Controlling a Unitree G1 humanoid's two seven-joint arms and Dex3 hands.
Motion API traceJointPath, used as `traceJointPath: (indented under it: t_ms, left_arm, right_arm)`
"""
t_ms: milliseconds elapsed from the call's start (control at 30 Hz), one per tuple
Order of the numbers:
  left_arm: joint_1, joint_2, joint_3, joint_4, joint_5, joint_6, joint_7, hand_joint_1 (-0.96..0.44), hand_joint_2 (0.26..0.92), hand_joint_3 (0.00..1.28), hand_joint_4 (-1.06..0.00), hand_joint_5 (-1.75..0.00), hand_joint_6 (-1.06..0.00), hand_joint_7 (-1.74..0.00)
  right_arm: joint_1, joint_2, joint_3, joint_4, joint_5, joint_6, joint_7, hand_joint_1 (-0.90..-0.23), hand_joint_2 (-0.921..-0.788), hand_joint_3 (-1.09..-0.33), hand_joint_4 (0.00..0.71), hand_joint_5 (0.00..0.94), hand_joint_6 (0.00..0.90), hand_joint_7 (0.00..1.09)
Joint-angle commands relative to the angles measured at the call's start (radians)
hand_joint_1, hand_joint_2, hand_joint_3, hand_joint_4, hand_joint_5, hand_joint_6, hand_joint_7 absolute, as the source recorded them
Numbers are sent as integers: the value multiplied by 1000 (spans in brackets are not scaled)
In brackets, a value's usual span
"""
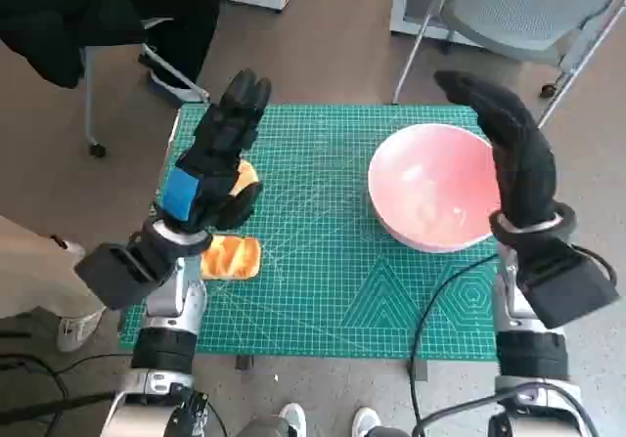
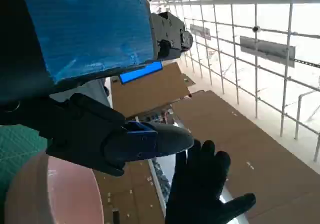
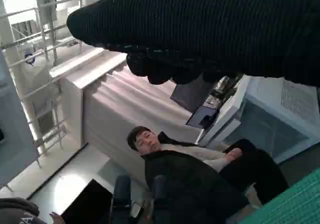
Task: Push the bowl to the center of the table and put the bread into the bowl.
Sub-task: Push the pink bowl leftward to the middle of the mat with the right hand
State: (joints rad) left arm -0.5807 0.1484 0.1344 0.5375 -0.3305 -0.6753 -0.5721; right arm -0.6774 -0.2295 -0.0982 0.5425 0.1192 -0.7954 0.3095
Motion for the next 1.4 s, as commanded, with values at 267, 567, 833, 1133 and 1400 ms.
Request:
traceJointPath:
  t_ms: [267,567,833,1133,1400]
  left_arm:
    - [-42,2,0,-1,10,7,3,-733,921,475,-56,0,-149,-44]
    - [-58,6,-1,21,22,-13,-2,-724,921,477,-55,-1,-141,-45]
    - [-65,8,-1,37,27,-27,-8,-722,921,475,-57,-2,-136,-46]
    - [-63,11,-1,41,30,-30,-11,-721,921,475,-57,-2,-134,-50]
    - [-59,11,-1,41,27,-27,-13,-724,921,476,-57,-2,-132,-53]
  right_arm:
    - [12,0,0,-13,21,39,15,-672,-921,-775,192,0,-1,487]
    - [15,0,-2,-13,5,27,3,-685,-921,-771,194,1,0,487]
    - [19,1,-3,-17,-1,31,-3,-678,-921,-770,195,1,0,487]
    - [29,-2,-5,-27,-6,32,-8,-677,-921,-769,195,1,0,488]
    - [40,-9,-8,-38,-16,30,-16,-694,-921,-768,194,1,0,489]
